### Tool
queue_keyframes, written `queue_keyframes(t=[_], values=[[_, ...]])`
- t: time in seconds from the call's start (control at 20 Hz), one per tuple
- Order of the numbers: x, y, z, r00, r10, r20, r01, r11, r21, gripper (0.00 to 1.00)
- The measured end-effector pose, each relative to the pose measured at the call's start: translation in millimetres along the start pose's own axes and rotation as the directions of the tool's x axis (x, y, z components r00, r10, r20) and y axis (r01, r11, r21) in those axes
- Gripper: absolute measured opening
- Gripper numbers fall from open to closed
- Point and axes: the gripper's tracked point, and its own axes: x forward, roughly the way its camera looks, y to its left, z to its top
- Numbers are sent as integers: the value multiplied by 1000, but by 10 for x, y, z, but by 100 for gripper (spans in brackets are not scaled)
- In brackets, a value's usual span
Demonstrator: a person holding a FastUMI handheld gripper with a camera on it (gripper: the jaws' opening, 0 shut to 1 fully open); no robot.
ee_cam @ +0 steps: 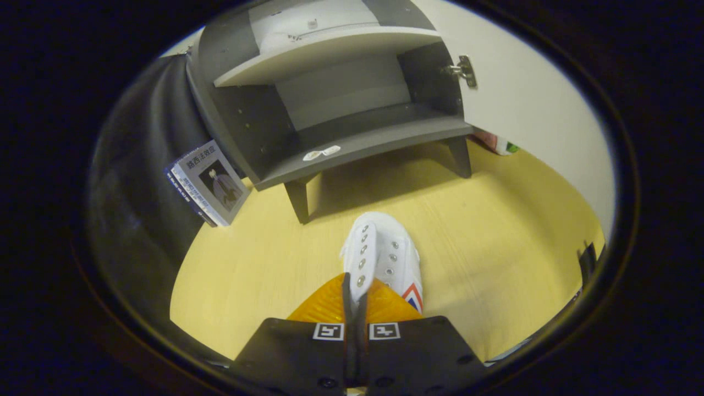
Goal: Open the shoe cabinet door, grab the shoes and put them into the shoe cabinet, then close the shoe cabinet door.
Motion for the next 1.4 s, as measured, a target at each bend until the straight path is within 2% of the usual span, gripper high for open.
queue_keyframes(t=[0.4, 0.65, 0.85, 1.2, 1.4], values=[[-719, 203, 867, 984, -51, 171, 55, 998, -15, 3], [-1195, 325, 1587, 945, -77, 318, 90, 995, -29, 2], [-1375, 398, 2115, 912, -77, 404, 106, 993, -52, 2], [-1153, 479, 2973, 876, -62, 479, 114, 990, -80, 2], [-842, 440, 3435, 871, -63, 487, 116, 990, -79, 2]])
